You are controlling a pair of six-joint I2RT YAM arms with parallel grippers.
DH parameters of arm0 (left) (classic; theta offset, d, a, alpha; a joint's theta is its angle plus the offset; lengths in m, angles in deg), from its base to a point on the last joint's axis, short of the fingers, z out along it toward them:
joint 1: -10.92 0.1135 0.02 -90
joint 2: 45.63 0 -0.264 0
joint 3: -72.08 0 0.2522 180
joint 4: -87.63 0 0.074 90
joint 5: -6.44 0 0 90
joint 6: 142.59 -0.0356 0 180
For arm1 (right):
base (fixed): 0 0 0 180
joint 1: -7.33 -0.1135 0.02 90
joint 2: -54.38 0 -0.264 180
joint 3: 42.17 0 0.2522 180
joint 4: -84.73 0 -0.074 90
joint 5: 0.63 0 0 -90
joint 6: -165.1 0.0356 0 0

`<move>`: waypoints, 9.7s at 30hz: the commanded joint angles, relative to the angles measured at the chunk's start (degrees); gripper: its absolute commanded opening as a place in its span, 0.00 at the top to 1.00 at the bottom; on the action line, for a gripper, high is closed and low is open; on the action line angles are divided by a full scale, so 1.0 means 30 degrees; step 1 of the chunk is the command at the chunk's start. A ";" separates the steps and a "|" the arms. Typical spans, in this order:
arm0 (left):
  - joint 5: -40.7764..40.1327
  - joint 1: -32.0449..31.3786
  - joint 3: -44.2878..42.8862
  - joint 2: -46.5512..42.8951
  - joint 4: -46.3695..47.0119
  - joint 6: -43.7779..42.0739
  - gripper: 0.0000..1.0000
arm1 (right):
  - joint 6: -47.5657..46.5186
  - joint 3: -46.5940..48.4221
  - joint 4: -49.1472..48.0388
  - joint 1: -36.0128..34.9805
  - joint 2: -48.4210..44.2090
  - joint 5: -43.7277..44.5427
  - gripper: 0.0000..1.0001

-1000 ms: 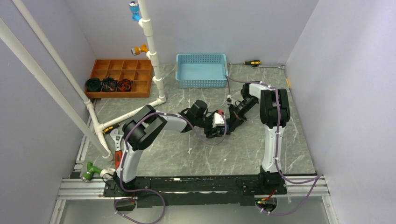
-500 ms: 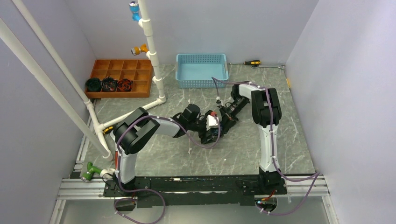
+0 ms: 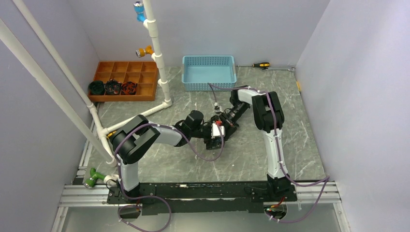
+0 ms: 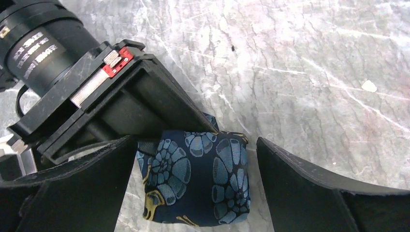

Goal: Roll the ties
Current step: Roll the tie at the center of the board, then pick up the tie at the center of the board.

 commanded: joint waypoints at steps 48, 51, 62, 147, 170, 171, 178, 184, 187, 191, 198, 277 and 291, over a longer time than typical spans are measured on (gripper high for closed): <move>-0.0495 0.1173 -0.1941 0.1866 -0.9125 -0.3558 0.27 | -0.0378 -0.1016 -0.1931 -0.0249 -0.0309 0.0739 1.00; -0.0557 0.1190 -0.1879 0.1820 -0.9059 -0.3633 0.29 | -0.0304 -0.0968 -0.1933 -0.0252 -0.0316 0.0709 1.00; -0.0216 0.1436 -0.0325 0.0106 -0.7526 -0.3962 0.26 | -0.0186 -0.1002 -0.2006 -0.0274 -0.0291 0.0837 1.00; 0.2926 0.3051 -0.0237 -0.0518 -0.0891 0.4257 0.93 | 0.5310 -0.2563 -0.6697 0.0528 -0.2162 0.6719 0.99; -0.0583 0.2521 -0.0034 0.1087 -0.6373 0.0760 0.92 | 0.4986 -0.1042 -0.5008 0.1954 -0.4362 0.1271 0.55; -0.0567 0.2492 -0.0044 0.1135 -0.6409 0.0766 0.92 | 0.5012 -0.1301 -0.5035 0.2113 -0.4744 0.0512 0.49; -0.0539 0.2492 -0.0321 0.1450 -0.6743 0.0573 0.92 | 0.7521 -0.4672 -0.8883 0.2806 -0.5820 -0.1443 0.05; -0.0495 0.2491 -0.0268 0.1567 -0.7069 0.0096 0.92 | 0.8840 -0.5039 -1.0673 0.2339 -0.4717 -0.1651 0.08; -0.0436 0.2489 -0.0271 0.1607 -0.7009 0.0115 0.93 | 0.8841 -0.5494 -1.1030 0.1799 -0.4552 -0.2003 0.11; -0.0412 0.2505 -0.0401 0.1670 -0.6911 0.0152 0.92 | 0.9281 -0.6102 -1.1441 0.1441 -0.4654 -0.4079 0.17; -0.0268 0.2539 -0.0468 0.1765 -0.6921 0.0130 0.92 | 0.7701 -0.6023 -1.0840 0.1432 -0.5147 -0.6208 0.28; 0.1553 0.2929 -0.0928 0.0038 -0.6153 0.1468 0.27 | 0.7959 -0.6223 -1.1092 0.0290 -0.5240 -0.3188 1.00; -0.1025 0.4248 -0.0636 -0.6364 -0.7251 0.5145 0.01 | 0.7696 -0.7139 -1.3740 0.0286 -0.7926 -0.2782 1.00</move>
